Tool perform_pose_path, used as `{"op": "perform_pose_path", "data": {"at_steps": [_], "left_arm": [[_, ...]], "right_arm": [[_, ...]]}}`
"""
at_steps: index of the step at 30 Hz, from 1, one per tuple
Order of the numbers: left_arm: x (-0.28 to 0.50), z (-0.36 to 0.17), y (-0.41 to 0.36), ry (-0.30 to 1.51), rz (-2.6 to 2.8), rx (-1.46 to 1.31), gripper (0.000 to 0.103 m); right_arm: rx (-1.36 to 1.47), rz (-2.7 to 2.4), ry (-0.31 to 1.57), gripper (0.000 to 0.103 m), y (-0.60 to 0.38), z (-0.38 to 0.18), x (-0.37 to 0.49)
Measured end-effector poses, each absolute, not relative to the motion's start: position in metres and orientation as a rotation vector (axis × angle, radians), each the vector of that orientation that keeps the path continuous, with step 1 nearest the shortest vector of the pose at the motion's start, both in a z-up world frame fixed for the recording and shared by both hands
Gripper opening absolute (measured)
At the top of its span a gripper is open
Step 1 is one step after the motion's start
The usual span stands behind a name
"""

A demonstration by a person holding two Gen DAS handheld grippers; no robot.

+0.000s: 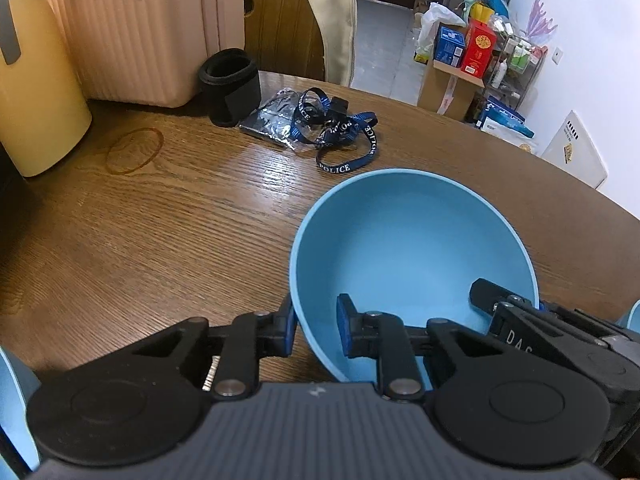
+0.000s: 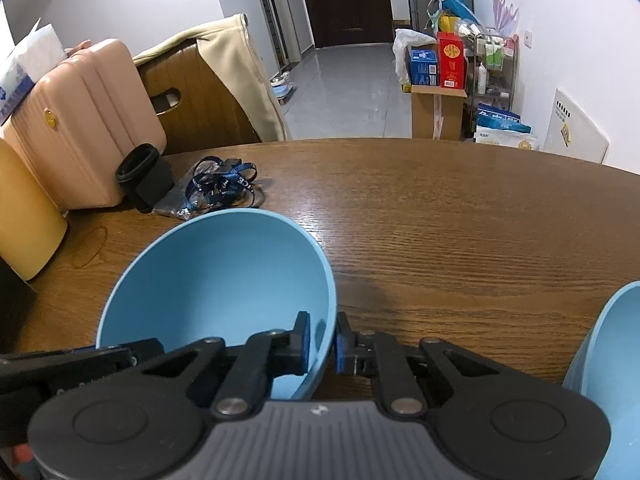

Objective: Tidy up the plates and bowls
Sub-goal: 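Lift and carry the bowl with both grippers toward the bowl by the black bag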

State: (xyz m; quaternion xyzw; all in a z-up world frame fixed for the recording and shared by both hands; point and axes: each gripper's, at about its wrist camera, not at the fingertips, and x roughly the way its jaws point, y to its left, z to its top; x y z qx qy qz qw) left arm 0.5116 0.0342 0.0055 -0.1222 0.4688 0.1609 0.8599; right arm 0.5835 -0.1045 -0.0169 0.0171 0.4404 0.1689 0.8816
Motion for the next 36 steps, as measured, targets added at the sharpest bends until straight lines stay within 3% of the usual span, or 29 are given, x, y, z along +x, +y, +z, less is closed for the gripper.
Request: {"op": "perform_pose_path", "data": {"at_steps": [36], "left_arm": [[0.415, 0.06, 0.024, 0.919, 0.297, -0.169, 0.022]], "right_arm": [[0.055, 0.387, 0.768, 0.012, -0.112, 0.033, 0.482]]}}
